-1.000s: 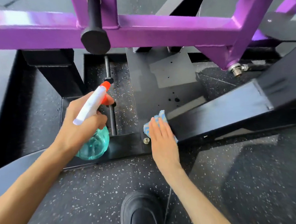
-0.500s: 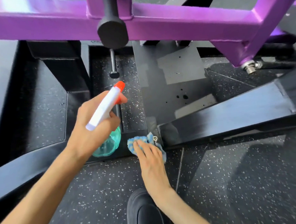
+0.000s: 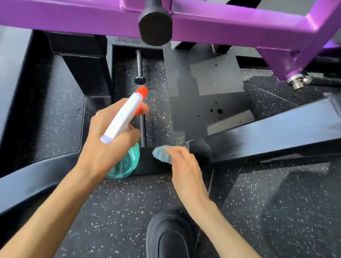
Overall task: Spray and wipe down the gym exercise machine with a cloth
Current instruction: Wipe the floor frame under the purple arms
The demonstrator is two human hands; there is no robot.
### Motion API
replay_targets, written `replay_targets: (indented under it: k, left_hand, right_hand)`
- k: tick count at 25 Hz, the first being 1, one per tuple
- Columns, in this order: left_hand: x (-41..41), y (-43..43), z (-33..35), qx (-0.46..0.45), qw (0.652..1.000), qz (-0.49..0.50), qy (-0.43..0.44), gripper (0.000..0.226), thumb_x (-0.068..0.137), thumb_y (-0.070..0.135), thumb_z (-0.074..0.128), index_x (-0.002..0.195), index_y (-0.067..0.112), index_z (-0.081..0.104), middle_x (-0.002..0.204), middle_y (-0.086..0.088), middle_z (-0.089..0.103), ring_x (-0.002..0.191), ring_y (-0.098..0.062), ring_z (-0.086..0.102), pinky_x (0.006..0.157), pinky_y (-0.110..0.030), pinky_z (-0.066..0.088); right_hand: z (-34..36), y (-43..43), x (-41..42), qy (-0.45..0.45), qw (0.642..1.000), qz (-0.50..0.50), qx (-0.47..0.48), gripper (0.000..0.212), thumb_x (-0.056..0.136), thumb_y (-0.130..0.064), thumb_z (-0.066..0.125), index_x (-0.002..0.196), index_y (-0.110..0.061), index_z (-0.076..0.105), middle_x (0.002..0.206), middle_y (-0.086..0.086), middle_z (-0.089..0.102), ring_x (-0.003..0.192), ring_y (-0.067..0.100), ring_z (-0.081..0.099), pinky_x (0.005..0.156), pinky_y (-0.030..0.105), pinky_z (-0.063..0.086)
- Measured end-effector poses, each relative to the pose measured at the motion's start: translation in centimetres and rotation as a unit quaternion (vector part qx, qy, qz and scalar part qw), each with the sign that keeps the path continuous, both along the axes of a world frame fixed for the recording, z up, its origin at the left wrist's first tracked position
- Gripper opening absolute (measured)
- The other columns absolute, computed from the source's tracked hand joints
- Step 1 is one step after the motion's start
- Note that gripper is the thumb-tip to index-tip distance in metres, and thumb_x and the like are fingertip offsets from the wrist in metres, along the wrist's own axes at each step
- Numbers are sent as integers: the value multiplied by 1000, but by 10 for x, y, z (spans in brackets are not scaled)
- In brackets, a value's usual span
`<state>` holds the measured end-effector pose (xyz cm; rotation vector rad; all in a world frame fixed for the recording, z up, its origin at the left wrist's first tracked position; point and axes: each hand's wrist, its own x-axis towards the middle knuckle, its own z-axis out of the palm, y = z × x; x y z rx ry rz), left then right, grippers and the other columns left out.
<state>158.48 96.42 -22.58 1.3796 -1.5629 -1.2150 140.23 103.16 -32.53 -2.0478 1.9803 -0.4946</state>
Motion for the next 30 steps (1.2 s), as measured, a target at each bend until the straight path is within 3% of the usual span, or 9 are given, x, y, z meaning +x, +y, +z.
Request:
replay_targets:
  k: [3, 6, 9, 12, 19, 22, 26, 28, 30]
  left_hand:
    - [-3, 7, 11, 0, 1000, -14, -2, 43, 60, 7, 51, 97, 23, 68, 78, -8, 63, 63, -22, 49, 58, -21, 42]
    - [-7, 4, 18, 28, 1000, 7, 10, 41, 58, 10, 51, 93, 25, 67, 79, -3, 65, 62, -19, 49, 58, -24, 42]
    - [-22, -4, 30, 17, 999, -46, -5, 41, 58, 12, 52, 95, 21, 67, 78, -6, 62, 61, -18, 44, 59, -28, 37]
    - [-38, -12, 49, -6, 992, -126, -13, 39, 57, 13, 51, 93, 18, 68, 71, -2, 58, 57, -9, 41, 58, -28, 36]
    - [-94, -4, 92, -8, 995, -96, 31, 42, 54, 18, 45, 88, 19, 68, 69, 8, 59, 66, -11, 49, 61, -25, 39]
    - [-107, -3, 103, -12, 989, -122, 88, 42, 52, 17, 47, 89, 16, 68, 78, -5, 65, 59, -8, 46, 54, -17, 35]
    - [-108, 4, 104, -32, 997, -41, 51, 40, 50, 20, 46, 85, 25, 65, 69, 3, 60, 70, -24, 50, 61, -29, 41]
    - [-107, 7, 104, -46, 998, -35, 4, 45, 51, 21, 43, 89, 25, 67, 69, 5, 58, 72, -27, 48, 63, -33, 40]
    - [-103, 1, 110, -41, 999, -25, -21, 48, 51, 22, 42, 91, 25, 68, 70, 5, 59, 74, -29, 49, 67, -34, 43]
  right_hand:
    - [-4, -24, -1, 70, 991, -109, 37, 63, 71, 12, 61, 130, -11, 54, 132, 7, 51, 99, 26, 54, 81, 32, 46]
    - [-13, -2, 2, 96, 988, -75, 91, 62, 58, 13, 74, 116, -5, 62, 117, 12, 61, 83, 28, 58, 62, 35, 54]
    - [9, -17, -12, 132, 985, -39, 106, 36, 80, 0, 62, 113, -13, 62, 113, 5, 58, 90, 25, 50, 71, 34, 46]
    - [35, -32, -36, 252, 966, -49, 14, 30, 59, -14, 81, 86, -19, 70, 83, 2, 62, 76, 23, 52, 64, 33, 36]
    - [155, -22, -169, 472, 863, -78, -163, 50, 86, -1, 33, 134, 4, 47, 142, 18, 46, 134, 33, 39, 116, 39, 8]
    - [159, -19, -175, 439, 884, -106, -118, 52, 86, -4, 35, 136, 6, 44, 143, 20, 43, 135, 33, 35, 117, 34, 6]
    - [56, -13, -97, 408, 912, 47, 10, 68, 67, -25, 75, 130, -8, 56, 134, 8, 54, 130, 27, 38, 114, 37, 13]
    - [35, -14, -62, 453, 881, 132, 42, 67, 43, -33, 85, 107, -17, 72, 112, 0, 68, 114, 20, 51, 111, 31, 21]
    - [37, -17, -55, 502, 848, 165, 39, 61, 63, -35, 77, 120, -16, 66, 124, 1, 62, 125, 21, 48, 116, 32, 18]
